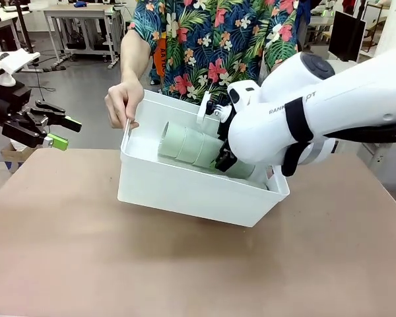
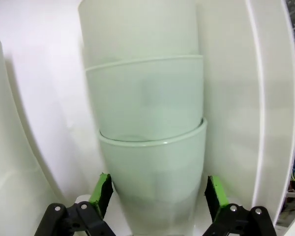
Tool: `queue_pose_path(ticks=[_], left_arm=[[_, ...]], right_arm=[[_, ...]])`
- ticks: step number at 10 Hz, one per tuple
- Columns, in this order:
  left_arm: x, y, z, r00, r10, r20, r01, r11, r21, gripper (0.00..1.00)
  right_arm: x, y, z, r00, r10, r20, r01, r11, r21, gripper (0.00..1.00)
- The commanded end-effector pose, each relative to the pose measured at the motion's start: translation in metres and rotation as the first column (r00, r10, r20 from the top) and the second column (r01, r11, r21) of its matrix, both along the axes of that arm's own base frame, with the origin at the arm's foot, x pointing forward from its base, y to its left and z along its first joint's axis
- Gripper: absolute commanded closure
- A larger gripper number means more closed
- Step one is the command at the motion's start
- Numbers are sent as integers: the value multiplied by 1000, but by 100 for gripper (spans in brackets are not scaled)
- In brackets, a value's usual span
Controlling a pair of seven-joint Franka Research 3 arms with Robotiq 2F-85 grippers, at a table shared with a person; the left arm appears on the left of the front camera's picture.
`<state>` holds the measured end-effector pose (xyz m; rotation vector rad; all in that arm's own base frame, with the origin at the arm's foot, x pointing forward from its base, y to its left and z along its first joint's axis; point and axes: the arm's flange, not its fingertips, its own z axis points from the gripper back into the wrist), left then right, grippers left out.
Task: Stack the cups and store them in the basket.
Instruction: Place the stack of Reusable plastic cups into the Pantry Basket.
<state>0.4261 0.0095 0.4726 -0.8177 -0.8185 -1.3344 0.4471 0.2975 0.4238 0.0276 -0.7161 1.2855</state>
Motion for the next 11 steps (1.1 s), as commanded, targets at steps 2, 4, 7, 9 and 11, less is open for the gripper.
queue_pose_path(ticks=[2,4,7,9,11], left_arm=[[0,-1,2,1000,11,-3,-11,1000,0,0],[0,-1,2,1000,11,-3,-11,1000,0,0],[0,-1,2,1000,11,-3,-11,1000,0,0],[0,-1,2,1000,11,-3,-11,1000,0,0],[0,-1,2,1000,11,-3,-11,1000,0,0]], right_arm=[[1,-40,43,999,-6,-36,10,995,104,0],[1,-76,69,997,20,-74,-4,978,207,0],[-8,-136,101,995,12,-99,21,946,324,0],[-13,-188,107,994,-10,-109,54,909,414,0],[-24,-244,104,994,2,-107,56,845,532,0]])
